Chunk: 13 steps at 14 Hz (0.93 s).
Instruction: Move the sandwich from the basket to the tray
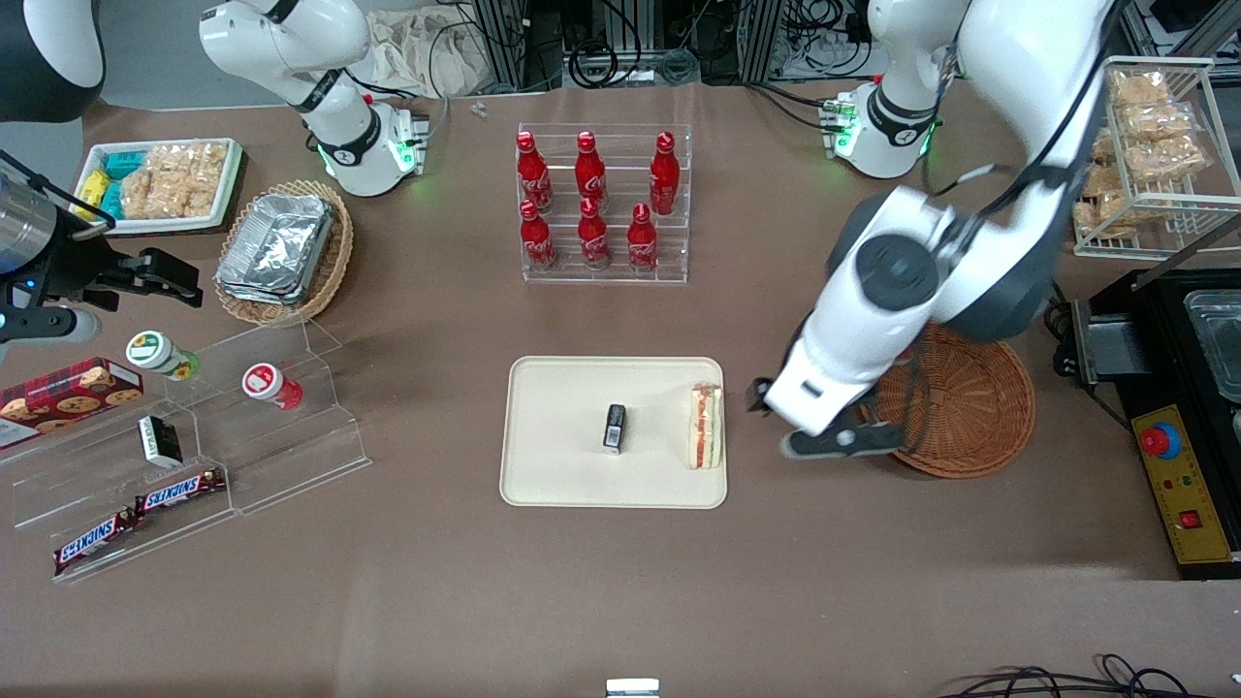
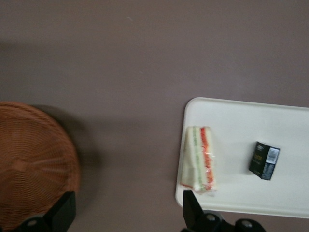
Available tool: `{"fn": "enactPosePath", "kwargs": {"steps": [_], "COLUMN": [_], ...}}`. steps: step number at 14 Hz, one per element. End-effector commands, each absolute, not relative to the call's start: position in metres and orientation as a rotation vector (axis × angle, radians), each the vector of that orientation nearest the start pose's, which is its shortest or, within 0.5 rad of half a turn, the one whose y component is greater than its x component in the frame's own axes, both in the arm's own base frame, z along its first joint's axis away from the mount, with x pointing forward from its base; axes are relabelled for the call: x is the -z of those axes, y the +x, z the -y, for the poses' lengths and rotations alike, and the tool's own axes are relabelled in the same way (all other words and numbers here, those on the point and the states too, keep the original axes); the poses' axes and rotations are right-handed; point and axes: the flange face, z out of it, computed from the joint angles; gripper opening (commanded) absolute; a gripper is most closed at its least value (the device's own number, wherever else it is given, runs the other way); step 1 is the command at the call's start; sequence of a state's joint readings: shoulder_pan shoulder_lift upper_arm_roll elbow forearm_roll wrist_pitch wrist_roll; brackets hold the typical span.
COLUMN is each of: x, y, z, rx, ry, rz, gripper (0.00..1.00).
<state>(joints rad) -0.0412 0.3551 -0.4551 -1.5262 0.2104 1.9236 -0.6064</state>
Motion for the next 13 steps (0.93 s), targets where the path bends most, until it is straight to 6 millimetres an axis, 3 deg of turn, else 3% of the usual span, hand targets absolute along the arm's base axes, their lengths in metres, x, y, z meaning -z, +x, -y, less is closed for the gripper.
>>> {"fn": "enactPosePath", "kwargs": {"steps": [1,3,7,11,13], "x": [-0.519,-0.537,-0.584,-0.611,-0.615], "y": [0.6,0.594,0.569,0.549,0.552], "z": [0.211,0.167,0.102,0.071,0.066], "rx": [0.058,-0.038,-0.071,-0.086,-0.085], "ry": [-3.175,-3.171,-3.11,-3.114,-3.165], "rz": [0.045,0.003,0.161,0.113,0.111], "gripper": [1.0,1.0,1.0,1.0,1.0]}}
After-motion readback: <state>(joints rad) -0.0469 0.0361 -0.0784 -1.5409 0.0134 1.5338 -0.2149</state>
